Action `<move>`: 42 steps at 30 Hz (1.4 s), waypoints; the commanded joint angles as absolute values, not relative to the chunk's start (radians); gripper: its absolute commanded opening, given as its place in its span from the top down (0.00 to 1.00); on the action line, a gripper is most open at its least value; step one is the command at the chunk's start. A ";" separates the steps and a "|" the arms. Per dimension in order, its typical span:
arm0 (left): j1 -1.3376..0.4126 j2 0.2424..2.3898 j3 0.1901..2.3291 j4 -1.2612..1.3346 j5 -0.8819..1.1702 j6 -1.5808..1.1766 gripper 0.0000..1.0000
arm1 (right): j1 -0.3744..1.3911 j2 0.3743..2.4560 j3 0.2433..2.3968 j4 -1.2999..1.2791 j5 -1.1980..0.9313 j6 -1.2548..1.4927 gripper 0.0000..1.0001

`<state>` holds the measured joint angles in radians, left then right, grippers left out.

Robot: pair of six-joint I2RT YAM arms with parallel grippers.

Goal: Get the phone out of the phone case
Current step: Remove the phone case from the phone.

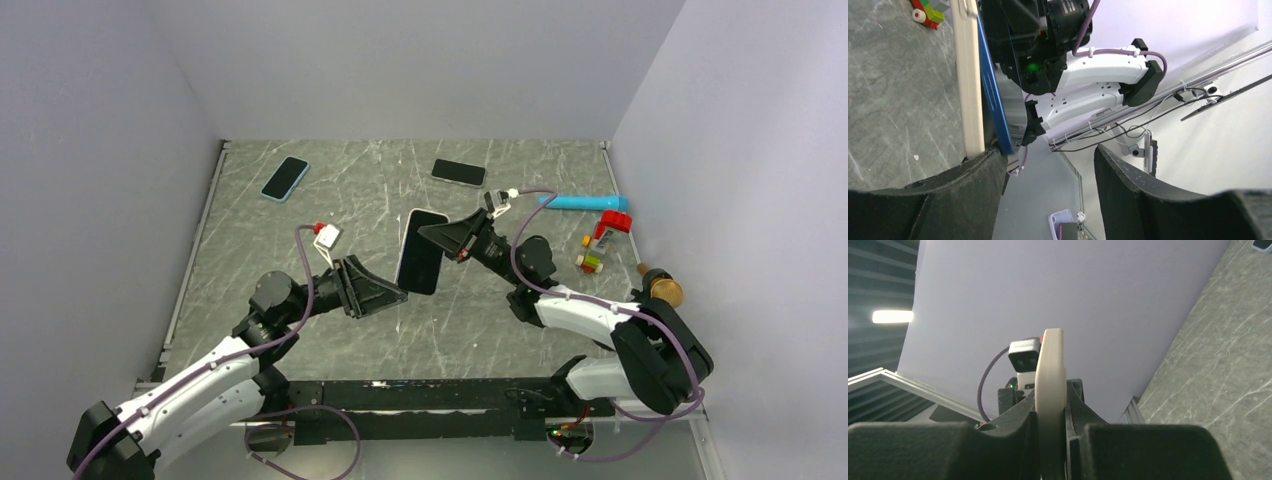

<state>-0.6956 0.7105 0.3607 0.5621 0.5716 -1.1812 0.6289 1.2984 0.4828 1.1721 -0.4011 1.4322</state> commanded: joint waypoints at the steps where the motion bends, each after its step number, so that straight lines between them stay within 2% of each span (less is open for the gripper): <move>1: -0.696 0.695 0.413 0.558 0.480 -1.146 0.33 | 0.677 1.300 0.523 1.263 -0.432 1.423 1.00; 6: -0.688 0.740 0.527 0.461 0.484 -1.101 0.40 | 0.709 1.299 0.548 1.186 -0.440 1.365 1.00; 10: -0.684 0.786 0.606 0.418 0.519 -1.061 0.52 | 0.724 1.295 0.576 1.103 -0.461 1.318 1.00; 12: -0.679 0.799 0.630 0.387 0.525 -1.044 0.60 | 0.728 1.293 0.597 1.050 -0.485 1.283 1.00; 15: -0.649 0.814 0.652 0.369 0.556 -1.026 0.87 | 0.733 1.287 0.606 1.008 -0.496 1.252 1.00; 17: -0.625 0.817 0.656 0.372 0.573 -1.039 1.00 | 0.734 1.279 0.603 0.985 -0.497 1.237 1.00; 18: -0.614 0.816 0.655 0.376 0.577 -1.045 1.00 | 0.734 1.274 0.603 0.969 -0.500 1.229 0.97; 22: -0.575 0.813 0.658 0.392 0.590 -1.074 1.00 | 0.733 1.247 0.596 0.891 -0.508 1.179 0.62; 25: -0.549 0.814 0.659 0.415 0.614 -1.112 1.00 | 0.719 1.207 0.556 0.868 -0.503 1.152 0.30; 27: -0.532 0.813 0.660 0.421 0.624 -1.134 1.00 | 0.706 1.178 0.508 0.888 -0.497 1.146 0.20; 29: -0.513 0.805 0.658 0.413 0.626 -1.153 1.00 | 0.699 1.148 0.457 0.911 -0.489 1.135 0.16; 32: -0.482 0.789 0.657 0.383 0.625 -1.165 1.00 | 0.698 1.108 0.403 0.937 -0.480 1.112 0.16; 34: -0.468 0.778 0.655 0.365 0.628 -1.177 1.00 | 0.699 1.102 0.385 0.959 -0.482 1.100 0.20; 37: -0.457 0.769 0.636 0.400 0.637 -1.234 1.00 | 0.706 1.123 0.389 0.996 -0.498 1.092 0.39; 39: -0.457 0.768 0.618 0.446 0.646 -1.278 1.00 | 0.710 1.155 0.406 1.033 -0.522 1.100 0.55; 42: -0.457 0.769 0.594 0.506 0.663 -1.327 1.00 | 0.718 1.206 0.435 1.090 -0.551 1.116 0.64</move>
